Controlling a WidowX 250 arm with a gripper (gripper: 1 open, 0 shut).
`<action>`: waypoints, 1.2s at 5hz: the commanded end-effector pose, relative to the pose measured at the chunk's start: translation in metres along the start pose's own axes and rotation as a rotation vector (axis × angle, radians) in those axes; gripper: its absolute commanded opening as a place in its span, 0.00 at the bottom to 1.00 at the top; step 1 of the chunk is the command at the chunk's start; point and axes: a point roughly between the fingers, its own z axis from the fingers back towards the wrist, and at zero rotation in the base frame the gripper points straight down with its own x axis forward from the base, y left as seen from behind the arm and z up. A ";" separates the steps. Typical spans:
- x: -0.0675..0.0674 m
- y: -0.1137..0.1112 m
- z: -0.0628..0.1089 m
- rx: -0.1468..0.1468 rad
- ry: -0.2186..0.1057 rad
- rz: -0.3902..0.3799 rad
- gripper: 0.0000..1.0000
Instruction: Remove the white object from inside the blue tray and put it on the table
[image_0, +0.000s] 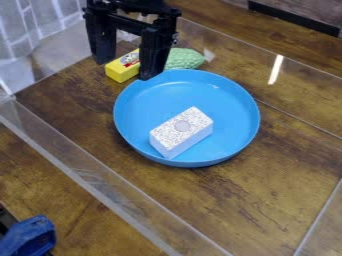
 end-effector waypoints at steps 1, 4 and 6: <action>0.005 -0.004 -0.009 0.001 0.006 -0.046 1.00; 0.024 -0.024 -0.043 0.009 -0.004 -0.230 1.00; 0.040 -0.032 -0.062 0.015 -0.009 -0.270 1.00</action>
